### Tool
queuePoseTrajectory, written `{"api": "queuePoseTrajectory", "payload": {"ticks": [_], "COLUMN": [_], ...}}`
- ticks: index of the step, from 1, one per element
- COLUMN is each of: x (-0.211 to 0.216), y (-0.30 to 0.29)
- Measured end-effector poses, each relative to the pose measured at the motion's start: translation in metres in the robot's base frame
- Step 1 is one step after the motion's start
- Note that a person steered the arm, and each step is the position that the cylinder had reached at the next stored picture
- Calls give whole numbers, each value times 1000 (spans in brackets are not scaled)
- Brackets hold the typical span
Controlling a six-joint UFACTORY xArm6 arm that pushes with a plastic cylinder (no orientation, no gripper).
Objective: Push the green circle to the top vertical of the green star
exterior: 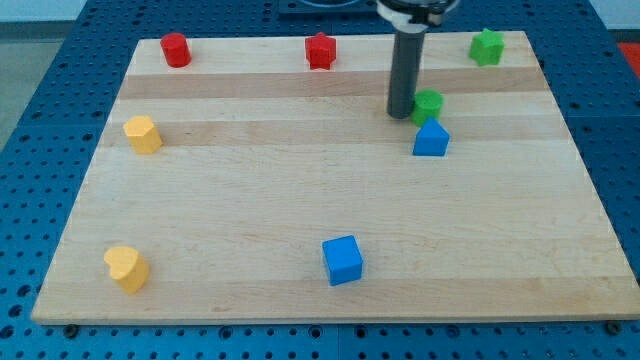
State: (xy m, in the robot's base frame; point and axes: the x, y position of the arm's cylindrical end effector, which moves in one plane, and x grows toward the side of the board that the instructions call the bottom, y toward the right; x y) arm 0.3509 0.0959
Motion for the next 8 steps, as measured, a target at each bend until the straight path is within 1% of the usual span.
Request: {"api": "queuePoseTrajectory", "payload": {"ticks": [3,5,8], "x": [-23,-23,-17], "y": [51,89,105]}}
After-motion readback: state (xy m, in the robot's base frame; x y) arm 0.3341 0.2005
